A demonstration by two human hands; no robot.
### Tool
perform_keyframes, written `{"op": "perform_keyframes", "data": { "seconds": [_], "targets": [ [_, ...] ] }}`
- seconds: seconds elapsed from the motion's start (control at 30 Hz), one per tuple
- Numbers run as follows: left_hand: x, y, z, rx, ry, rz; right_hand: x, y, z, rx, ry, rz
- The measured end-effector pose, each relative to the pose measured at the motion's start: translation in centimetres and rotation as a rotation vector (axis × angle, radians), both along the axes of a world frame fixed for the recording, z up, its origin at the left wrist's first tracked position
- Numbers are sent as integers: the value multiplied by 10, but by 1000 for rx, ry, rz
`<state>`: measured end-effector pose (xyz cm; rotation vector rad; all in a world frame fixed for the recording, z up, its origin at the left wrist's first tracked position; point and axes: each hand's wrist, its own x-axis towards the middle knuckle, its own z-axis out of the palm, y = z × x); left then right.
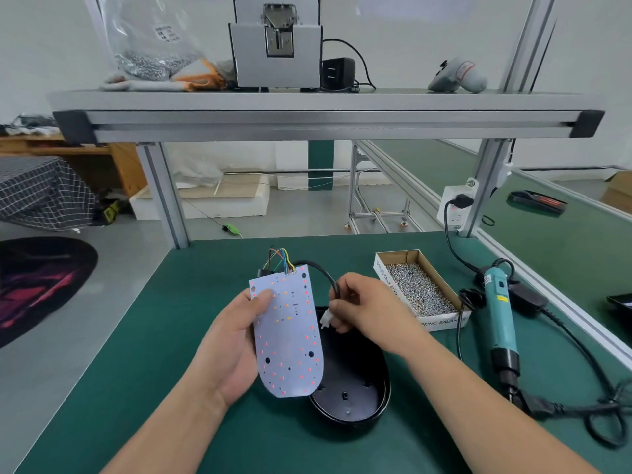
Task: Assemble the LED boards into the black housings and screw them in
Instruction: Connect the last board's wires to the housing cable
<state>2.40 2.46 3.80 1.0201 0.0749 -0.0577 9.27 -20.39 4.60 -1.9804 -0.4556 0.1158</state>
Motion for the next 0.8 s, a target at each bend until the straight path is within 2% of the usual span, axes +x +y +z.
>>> {"op": "perform_keyframes", "data": {
  "seconds": [0.3,0.4,0.5,0.7,0.8],
  "targets": [
    [-1,-7,-4,-54,-34,-107,-3,3,0,-398,-305,-39],
    [-3,-13,-5,-20,-54,-65,-4,2,4,-476,-354,-55],
    [-3,-21,-2,37,-75,25,-3,-2,8,-435,-338,-96],
    [-5,-35,0,96,-104,40,3,-12,3,-190,-333,-90],
    [-5,-34,1,107,-73,51,1,-9,-2,-139,-184,-45]
  ]
}}
